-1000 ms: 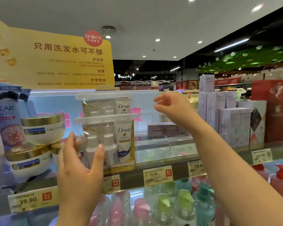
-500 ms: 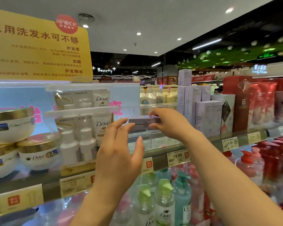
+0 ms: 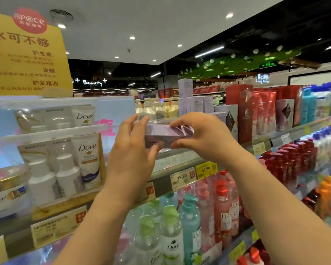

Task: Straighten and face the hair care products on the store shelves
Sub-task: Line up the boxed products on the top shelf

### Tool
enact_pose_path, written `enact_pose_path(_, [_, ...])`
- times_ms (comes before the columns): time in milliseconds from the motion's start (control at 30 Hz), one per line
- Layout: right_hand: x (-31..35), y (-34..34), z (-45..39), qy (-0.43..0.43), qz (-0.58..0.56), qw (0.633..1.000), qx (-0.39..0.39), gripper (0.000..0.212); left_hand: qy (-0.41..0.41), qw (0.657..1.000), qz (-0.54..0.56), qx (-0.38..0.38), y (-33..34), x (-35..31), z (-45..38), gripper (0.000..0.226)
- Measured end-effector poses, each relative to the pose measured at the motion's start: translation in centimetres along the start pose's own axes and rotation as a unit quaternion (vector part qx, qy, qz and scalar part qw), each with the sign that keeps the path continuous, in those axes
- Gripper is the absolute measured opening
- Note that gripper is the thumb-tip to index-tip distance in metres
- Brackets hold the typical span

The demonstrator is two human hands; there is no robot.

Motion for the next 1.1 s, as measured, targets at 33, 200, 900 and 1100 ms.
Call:
enact_pose_path(33, [-0.1,-0.3,-0.1,-0.002,-0.001,1.000,-0.002,0.048,-0.016,1.000,0.017,0.003,0.1,0.0,-0.5,0.064])
enact_pose_path(200, [-2.5,-1.4,-1.9,-0.013,-0.072,0.997,-0.020,0.045,-0.104,0.986,0.121,-0.043,0.7,0.2,-2.3,0.053])
enact_pose_path(900, [-17.5,-4.2,-6.0,-0.040,-0.348,0.935,-0.058,0.037,-0.142,0.962,0.068,-0.224,8.7,-0.1,-15.9,0.072])
enact_pose_path(1100, [-19.2,-4.4,-5.7,-0.048,-0.355,0.930,-0.080,0.037,-0.126,0.974,0.035,-0.187,13.2,0.6,-18.6,0.068])
Point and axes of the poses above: each hand's wrist, its own z-axis away from the middle knuckle, its own y-axis out of the palm, x = y × z, the point moved 7 cm from there along -z, towards the middle knuckle, and after that the axes turned 9 degrees about -x, right-handed, at the moved point
